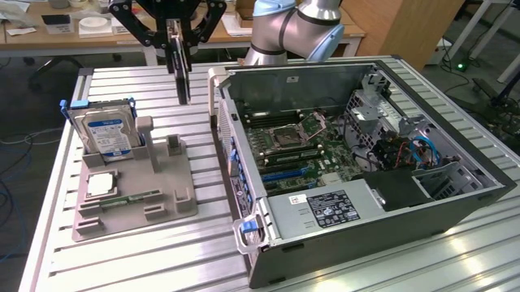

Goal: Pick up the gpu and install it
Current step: 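Pick up the gpu and move the gpu toward the slot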

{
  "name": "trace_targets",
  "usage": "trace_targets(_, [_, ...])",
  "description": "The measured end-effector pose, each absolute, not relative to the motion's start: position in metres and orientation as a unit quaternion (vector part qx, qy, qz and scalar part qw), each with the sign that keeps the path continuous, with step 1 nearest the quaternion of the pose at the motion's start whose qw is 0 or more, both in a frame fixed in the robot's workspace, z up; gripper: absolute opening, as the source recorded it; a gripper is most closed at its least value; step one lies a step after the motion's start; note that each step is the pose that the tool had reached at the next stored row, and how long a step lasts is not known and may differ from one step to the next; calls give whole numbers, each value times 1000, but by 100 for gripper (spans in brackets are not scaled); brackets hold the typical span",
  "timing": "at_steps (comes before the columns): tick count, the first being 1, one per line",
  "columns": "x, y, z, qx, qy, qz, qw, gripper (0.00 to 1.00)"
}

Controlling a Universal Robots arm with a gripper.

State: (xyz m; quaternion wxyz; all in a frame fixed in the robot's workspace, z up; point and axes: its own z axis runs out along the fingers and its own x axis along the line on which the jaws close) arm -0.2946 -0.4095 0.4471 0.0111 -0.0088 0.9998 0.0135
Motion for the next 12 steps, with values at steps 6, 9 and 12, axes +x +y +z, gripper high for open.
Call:
trace_targets(6, [-292, -409, 447, -9, 1000, 13, 11, 28])
trace_targets(9, [-291, -409, 447, -9, 1000, 14, 11, 28])
trace_targets(12, [-290, -409, 447, -9, 1000, 14, 11, 28])
